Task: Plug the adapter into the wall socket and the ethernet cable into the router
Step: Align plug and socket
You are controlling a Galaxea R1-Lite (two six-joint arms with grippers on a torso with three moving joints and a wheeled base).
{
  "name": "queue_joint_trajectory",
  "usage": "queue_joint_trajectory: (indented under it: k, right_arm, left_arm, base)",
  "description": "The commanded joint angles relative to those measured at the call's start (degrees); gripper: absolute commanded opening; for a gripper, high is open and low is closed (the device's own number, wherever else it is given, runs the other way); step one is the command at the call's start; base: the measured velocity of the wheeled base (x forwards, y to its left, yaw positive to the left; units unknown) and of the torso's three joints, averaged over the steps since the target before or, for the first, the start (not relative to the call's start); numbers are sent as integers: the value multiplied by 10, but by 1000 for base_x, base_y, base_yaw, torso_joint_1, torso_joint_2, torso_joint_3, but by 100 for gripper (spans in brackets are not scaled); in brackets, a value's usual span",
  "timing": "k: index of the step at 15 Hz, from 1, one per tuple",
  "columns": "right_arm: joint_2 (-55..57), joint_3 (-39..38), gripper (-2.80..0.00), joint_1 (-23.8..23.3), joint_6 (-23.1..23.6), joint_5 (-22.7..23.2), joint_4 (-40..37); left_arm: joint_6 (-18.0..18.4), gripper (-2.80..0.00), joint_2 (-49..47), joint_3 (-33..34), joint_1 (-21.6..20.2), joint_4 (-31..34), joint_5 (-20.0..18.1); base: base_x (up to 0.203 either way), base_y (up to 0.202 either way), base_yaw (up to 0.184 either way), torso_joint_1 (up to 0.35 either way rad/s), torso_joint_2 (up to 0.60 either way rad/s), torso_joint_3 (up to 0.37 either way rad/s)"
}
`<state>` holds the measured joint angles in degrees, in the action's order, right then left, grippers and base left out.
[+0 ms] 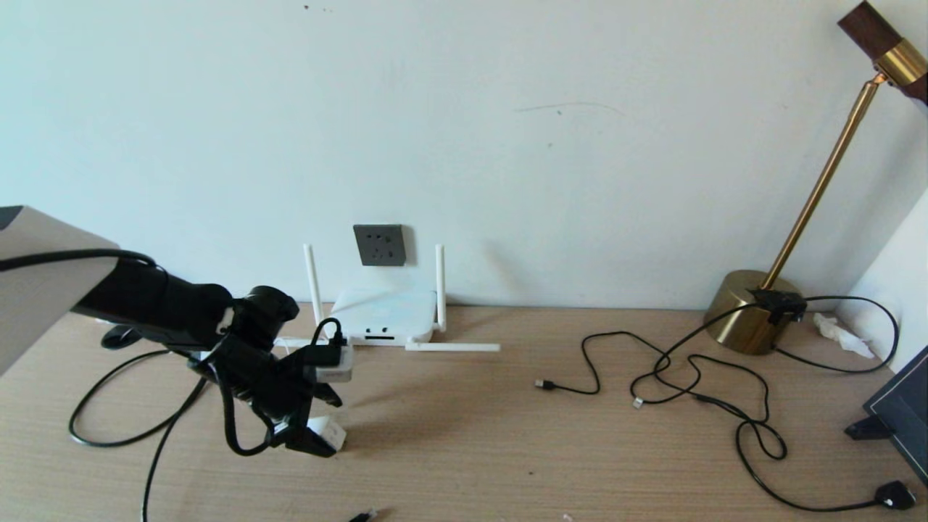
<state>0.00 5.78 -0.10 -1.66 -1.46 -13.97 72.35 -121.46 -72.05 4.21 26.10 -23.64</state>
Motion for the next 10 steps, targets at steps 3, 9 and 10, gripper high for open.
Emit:
queue_joint_trajectory:
  k: [3,9,10]
  right_arm:
    - [0,0,-280,0,0,0,-1]
    - [0,0,-280,0,0,0,-1]
    - [0,0,-280,0,0,0,-1]
  left_arm:
    - [37,0,-1,2,1,-19,1]
    - [68,0,30,27,0,-22,0]
    - [70,0,31,27,0,-22,0]
  base:
    - [0,0,0,0,0,0]
    - [0,0,0,0,0,0]
    - [0,0,0,0,0,0]
